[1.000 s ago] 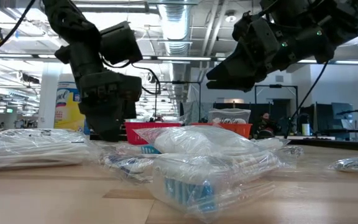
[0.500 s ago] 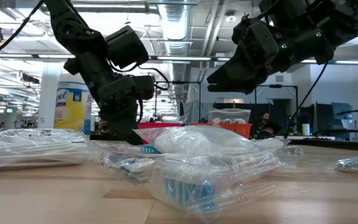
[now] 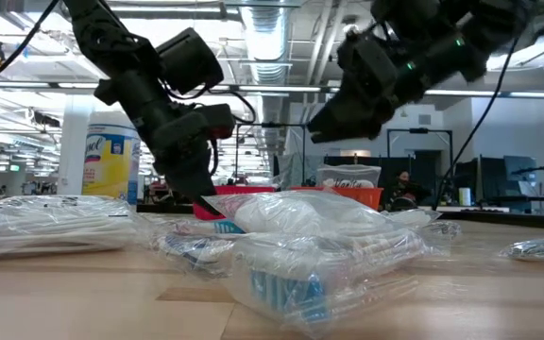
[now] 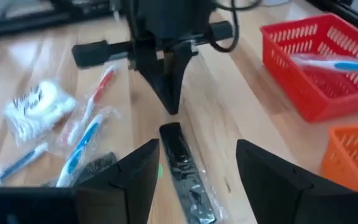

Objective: Pick & Place Travel size toiletries
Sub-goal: Put the black hair comb into the bottom red bin

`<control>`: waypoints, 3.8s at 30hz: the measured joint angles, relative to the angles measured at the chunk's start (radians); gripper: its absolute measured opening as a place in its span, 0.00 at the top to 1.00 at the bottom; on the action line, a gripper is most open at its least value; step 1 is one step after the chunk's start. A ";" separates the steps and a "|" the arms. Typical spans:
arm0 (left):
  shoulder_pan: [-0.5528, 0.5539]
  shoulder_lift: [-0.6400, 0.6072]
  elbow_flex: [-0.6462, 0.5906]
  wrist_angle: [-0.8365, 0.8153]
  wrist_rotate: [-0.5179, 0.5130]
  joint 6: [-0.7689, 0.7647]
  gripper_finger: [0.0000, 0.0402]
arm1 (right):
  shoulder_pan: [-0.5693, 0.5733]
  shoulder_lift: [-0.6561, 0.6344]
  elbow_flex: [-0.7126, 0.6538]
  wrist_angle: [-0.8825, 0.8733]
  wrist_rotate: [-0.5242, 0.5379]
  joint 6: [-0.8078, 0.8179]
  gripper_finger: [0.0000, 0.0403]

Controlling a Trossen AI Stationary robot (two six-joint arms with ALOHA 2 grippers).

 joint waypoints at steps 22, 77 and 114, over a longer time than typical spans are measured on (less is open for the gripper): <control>-0.016 0.000 0.002 0.062 -0.004 0.057 1.00 | -0.097 0.216 0.158 -0.116 -0.283 -0.179 0.40; -0.015 0.084 -0.007 0.121 0.096 -0.023 1.00 | -0.084 0.311 0.186 -0.189 -0.154 -0.179 0.18; 0.013 0.144 0.003 0.136 0.119 -0.021 1.00 | -0.094 0.465 0.305 -0.276 -0.244 -0.159 0.19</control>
